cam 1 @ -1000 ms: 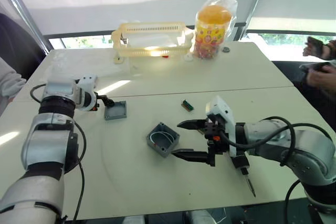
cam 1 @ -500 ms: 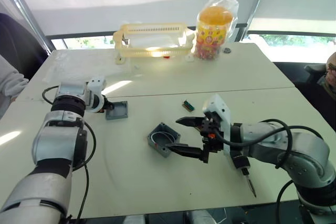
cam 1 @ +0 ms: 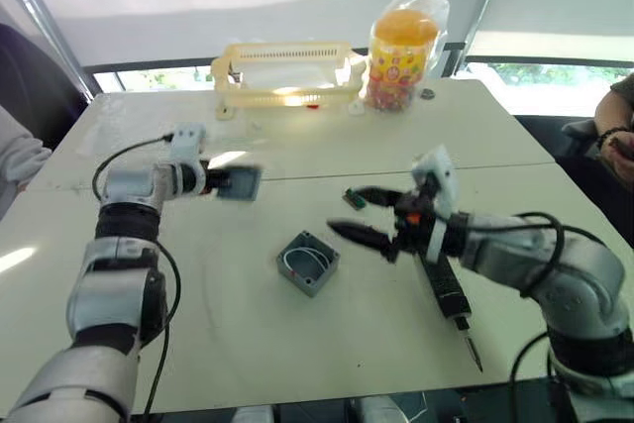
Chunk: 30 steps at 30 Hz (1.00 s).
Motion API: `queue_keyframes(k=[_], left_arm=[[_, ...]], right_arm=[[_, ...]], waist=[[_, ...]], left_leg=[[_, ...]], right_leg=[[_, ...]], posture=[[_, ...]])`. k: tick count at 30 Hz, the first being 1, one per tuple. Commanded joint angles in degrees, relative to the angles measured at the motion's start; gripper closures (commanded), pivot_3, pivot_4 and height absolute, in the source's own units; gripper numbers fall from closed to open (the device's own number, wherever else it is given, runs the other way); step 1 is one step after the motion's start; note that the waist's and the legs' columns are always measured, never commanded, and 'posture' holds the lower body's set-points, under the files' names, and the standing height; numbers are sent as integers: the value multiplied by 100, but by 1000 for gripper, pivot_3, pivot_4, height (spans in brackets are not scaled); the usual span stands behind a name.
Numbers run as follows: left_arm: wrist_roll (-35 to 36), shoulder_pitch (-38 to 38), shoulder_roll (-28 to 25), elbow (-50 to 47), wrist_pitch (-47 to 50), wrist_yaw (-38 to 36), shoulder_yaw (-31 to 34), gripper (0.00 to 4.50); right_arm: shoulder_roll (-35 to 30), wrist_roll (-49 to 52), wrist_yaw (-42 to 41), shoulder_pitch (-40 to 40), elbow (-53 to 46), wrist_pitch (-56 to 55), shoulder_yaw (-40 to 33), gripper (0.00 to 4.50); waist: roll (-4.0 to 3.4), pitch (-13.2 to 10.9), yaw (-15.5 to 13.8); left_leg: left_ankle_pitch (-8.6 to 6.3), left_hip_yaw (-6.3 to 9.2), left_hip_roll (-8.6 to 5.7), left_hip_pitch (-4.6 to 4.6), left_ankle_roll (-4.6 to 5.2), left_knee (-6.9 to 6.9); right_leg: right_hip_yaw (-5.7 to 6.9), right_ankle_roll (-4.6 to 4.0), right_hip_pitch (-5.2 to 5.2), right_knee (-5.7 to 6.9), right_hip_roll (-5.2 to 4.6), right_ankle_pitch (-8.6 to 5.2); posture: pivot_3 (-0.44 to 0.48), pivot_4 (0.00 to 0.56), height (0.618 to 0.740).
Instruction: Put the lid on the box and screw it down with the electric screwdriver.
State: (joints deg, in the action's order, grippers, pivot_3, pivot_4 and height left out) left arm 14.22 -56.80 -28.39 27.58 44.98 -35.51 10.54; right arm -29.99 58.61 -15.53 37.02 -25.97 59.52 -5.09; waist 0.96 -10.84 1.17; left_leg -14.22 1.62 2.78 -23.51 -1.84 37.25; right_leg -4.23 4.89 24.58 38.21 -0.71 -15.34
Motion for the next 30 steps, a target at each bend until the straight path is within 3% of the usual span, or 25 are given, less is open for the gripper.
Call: queue_keyframes(k=[1, 5, 10, 30], left_arm=[[569, 101, 42, -1468, -390, -220, 317, 4444], [829, 263, 331, -2164, -532, -69, 267, 4444], [991, 345, 600, -2489, -534, 97, 145, 4444], [1289, 248, 880, -2559, -508, 329, -37, 4444]], right_arm=[[377, 141, 445, 794, 637, -98, -370, 0], [701, 93, 633, 1416, 1360, -29, -474, 0], [860, -93, 672, 1600, 1688, -29, -425, 0], [1553, -86, 1017, 1469, 1569, 143, -447, 0]], waist=[[-2, 2, -22], [-9, 6, -27], [-8, 5, -33], [-9, 5, -2]], left_leg=[[1, 0, 0, 0, -2, -7], [0, 0, 0, 9, 0, -15], [0, 0, -3, 4, 0, -9], [-1, 3, -2, 5, 2, -13]], right_leg=[[1, -1, 1, 0, -1, 1], [1, -1, -1, 0, 2, 0], [1, 0, -3, -1, 2, 1], [2, 0, -3, -4, 6, 0]], posture=[[0, 150, 740], [0, 150, 740], [0, 150, 740], [0, 150, 740]])
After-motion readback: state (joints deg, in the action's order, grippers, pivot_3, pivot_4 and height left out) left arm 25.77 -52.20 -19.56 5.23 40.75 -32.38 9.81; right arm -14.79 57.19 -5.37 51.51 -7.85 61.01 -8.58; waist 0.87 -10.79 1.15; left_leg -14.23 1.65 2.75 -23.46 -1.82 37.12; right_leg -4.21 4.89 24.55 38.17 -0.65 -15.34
